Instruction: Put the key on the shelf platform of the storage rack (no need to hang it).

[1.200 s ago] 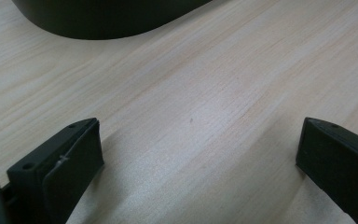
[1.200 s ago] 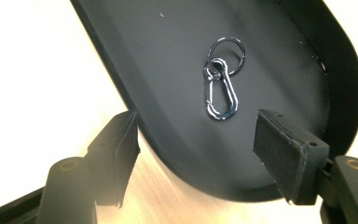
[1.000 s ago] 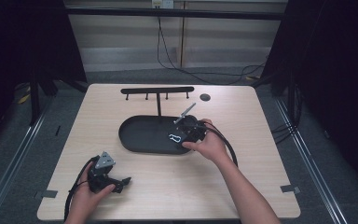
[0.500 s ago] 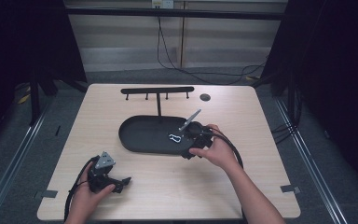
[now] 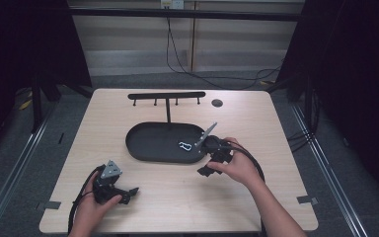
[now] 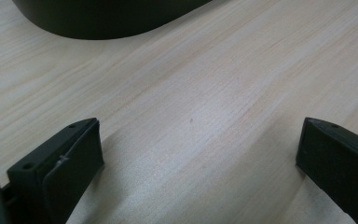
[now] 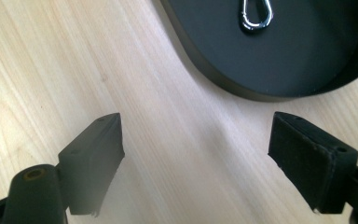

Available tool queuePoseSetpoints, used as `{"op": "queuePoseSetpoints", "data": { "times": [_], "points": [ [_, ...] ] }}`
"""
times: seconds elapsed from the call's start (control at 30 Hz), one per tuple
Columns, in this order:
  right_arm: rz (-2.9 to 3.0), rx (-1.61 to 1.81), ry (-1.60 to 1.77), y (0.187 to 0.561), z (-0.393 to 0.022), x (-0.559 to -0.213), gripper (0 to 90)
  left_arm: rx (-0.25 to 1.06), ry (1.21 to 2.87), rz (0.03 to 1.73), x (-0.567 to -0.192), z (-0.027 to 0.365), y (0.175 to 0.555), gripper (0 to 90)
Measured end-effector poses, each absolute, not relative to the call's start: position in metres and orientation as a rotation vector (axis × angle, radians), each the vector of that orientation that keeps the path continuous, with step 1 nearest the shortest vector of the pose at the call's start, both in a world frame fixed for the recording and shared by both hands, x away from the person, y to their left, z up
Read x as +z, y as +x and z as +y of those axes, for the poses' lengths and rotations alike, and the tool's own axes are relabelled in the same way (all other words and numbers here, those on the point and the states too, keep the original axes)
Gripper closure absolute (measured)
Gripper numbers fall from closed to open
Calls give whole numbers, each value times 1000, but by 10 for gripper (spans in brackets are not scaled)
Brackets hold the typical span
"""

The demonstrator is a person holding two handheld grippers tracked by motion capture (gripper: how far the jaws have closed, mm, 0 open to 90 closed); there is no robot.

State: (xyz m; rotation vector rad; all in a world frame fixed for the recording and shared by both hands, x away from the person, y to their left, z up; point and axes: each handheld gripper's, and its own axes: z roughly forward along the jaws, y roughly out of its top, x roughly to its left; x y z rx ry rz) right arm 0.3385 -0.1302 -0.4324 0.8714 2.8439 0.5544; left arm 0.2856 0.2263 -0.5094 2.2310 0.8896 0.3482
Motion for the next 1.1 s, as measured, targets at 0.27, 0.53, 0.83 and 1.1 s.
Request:
{"op": "queuePoseSetpoints", "data": {
  "times": [0.27,0.53,0.83,1.1],
  "points": [
    [2840,559,899,329,-142,-436,180,348,2231,890,-509,226,286,0],
    [2841,542,925,323,-155,-444,183,348,2231,889,-509,226,286,0],
    [2838,569,939,316,-169,-450,185,346,2231,889,-509,226,286,0],
    [2831,583,963,311,-179,-457,186,346,2231,889,-509,226,286,0]
  ]
}}
